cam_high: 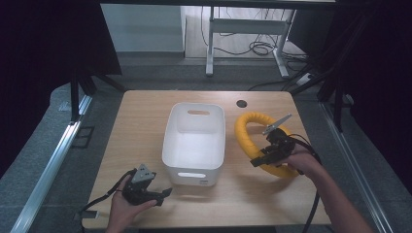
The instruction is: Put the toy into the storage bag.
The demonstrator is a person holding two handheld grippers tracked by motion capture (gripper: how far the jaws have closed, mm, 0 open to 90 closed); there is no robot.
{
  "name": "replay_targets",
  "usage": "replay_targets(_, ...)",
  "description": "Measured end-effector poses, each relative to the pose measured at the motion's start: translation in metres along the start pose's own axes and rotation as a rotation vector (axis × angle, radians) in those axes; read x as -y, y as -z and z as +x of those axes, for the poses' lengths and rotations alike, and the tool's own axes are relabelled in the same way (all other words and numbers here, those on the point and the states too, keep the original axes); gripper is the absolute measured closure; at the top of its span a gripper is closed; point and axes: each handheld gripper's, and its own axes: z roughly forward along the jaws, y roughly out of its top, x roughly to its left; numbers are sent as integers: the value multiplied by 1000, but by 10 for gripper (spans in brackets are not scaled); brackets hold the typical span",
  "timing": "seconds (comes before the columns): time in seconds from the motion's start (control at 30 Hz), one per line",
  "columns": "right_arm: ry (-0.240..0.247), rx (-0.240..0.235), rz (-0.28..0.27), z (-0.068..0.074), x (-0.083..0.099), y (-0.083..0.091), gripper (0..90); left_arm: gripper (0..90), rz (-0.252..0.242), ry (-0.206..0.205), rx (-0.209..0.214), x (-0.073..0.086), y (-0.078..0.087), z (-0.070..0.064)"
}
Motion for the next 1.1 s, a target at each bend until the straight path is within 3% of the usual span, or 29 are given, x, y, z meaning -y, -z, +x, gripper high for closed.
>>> replay_targets(0.17, -12, -12, -57, -4, 2, 13, 513, 180, 1, 0, -1, 0, 0, 0)
replay_targets(0.57, -17, -9, -119, -5, 4, 24, 514, 180, 2, -2, -4, 0, 0, 0)
replay_targets(0.6, -16, -20, -142, -5, 4, 26, 514, 180, 2, -2, -4, 0, 0, 0)
replay_targets(0.63, -19, -58, -197, -4, 3, 35, 515, 180, 2, -2, -4, 0, 0, 0)
replay_targets(0.7, -16, -64, -214, -4, 3, 38, 515, 180, 3, -2, -5, 0, 0, 0)
replay_targets(0.77, -11, -75, -267, 0, 2, 47, 514, 180, 2, -1, -5, 0, 1, 0)
replay_targets(0.97, 21, -103, -358, 12, -3, 60, 514, 180, 2, -2, -6, 0, 1, 0)
replay_targets(1.1, 30, -103, -375, 16, -5, 60, 513, 180, 4, -4, -7, 0, 1, 0)
